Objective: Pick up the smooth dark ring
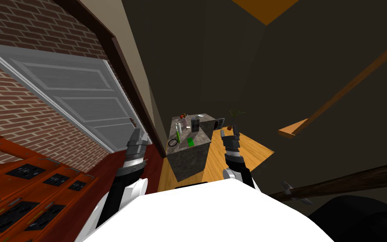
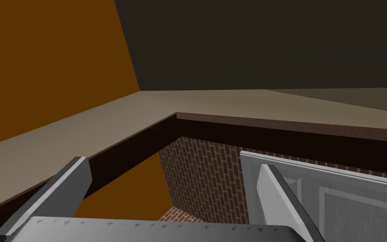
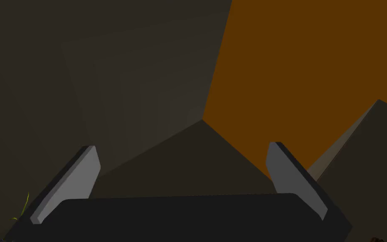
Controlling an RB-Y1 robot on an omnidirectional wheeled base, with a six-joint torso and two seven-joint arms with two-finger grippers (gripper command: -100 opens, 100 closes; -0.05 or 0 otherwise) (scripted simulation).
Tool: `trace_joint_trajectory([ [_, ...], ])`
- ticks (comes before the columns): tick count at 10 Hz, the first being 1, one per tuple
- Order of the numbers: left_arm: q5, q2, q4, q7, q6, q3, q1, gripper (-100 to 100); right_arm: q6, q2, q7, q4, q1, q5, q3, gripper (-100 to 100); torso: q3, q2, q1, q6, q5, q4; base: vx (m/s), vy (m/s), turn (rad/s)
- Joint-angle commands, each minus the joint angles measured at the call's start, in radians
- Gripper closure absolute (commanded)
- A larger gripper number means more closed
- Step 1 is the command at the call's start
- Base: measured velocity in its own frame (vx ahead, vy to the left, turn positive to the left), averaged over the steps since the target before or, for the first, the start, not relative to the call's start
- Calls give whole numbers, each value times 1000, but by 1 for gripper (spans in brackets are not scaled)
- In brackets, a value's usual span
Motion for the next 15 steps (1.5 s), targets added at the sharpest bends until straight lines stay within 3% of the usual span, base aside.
trace_joint_trajectory([
  [1, 10, 35, 11, 4, 34, -10, -14, -100, 0, 0, 0, 0, 0, 0, 0, 0, 0, 0, 0, 0, 0, 0, -14, 9, -4],
  [8, 68, 124, 73, 40, 212, -64, -90, -100, 0, 0, 0, 0, 0, 0, 0, 0, 2, 3, 1, 0, 0, 1, -46, 18, 3],
  [15, 109, 167, 113, 70, 365, -103, -142, -100, 0, 0, 0, 0, 0, 0, 0, 0, 2, 3, 0, 0, 0, 1, -48, 14, 6],
])
